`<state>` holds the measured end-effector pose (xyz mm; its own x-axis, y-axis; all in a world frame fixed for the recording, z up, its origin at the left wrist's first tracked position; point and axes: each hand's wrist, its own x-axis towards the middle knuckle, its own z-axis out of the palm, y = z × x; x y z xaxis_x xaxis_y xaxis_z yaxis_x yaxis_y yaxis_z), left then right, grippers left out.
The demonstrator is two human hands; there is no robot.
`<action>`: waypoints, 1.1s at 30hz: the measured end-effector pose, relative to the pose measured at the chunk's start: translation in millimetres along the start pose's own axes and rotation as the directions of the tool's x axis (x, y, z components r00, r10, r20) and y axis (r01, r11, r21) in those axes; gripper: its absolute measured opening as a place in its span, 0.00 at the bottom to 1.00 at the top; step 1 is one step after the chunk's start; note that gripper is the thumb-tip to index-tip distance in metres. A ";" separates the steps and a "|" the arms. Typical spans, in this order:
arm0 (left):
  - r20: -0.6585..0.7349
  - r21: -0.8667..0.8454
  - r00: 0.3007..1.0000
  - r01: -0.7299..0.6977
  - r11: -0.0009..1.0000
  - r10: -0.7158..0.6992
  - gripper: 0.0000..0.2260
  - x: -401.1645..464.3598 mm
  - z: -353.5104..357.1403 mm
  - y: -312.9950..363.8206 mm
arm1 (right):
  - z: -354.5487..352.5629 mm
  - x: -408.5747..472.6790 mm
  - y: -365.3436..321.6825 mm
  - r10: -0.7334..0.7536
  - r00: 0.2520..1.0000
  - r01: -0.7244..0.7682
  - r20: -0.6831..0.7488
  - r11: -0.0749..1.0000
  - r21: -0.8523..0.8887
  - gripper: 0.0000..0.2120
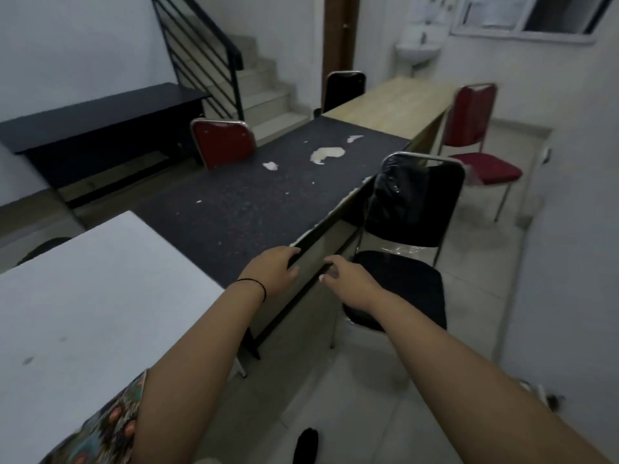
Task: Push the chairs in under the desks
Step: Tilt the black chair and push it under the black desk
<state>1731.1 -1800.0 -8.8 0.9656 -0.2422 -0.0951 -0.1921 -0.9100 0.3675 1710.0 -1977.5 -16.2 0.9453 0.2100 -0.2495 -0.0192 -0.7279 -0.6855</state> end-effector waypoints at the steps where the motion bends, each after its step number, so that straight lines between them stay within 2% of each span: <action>1: 0.014 -0.019 1.000 -0.013 1.000 0.013 0.21 15.7 2.6 6.8 | -9.9 5.1 5.7 0.019 1.000 -0.019 -0.018 1.000 0.002 0.26; 5: 0.072 -0.029 0.995 -0.069 0.997 0.071 0.21 80.5 7.0 24.6 | -48.3 38.8 23.9 0.092 0.992 -0.093 -0.081 0.996 -0.005 0.25; 12: 0.089 -0.028 0.978 -0.187 0.982 0.188 0.21 174.8 -0.6 39.3 | -95.3 94.6 40.0 0.148 0.972 -0.158 -0.185 0.987 -0.042 0.25; 21: 0.107 -0.029 0.946 -0.304 0.952 0.306 0.21 245.5 16.7 86.0 | -135.5 113.2 80.4 0.221 0.935 -0.245 -0.279 0.968 -0.054 0.24; 28: 0.103 -0.082 0.951 -0.284 0.955 0.292 0.22 281.2 50.1 135.2 | -171.5 112.6 135.9 0.265 0.914 -0.303 -0.306 0.949 -0.084 0.24; 33: 0.090 -0.106 0.963 -0.244 0.964 0.253 0.21 298.9 70.8 181.5 | -213.0 111.9 181.1 0.247 0.930 -0.291 -0.274 0.947 -0.135 0.25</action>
<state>1972.4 -2061.4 -36.0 0.8655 -0.4941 -0.0819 -0.4017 -0.7826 0.4756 1881.6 -2224.9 -22.6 0.9631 -0.1632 -0.2140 -0.2496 -0.8387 -0.4839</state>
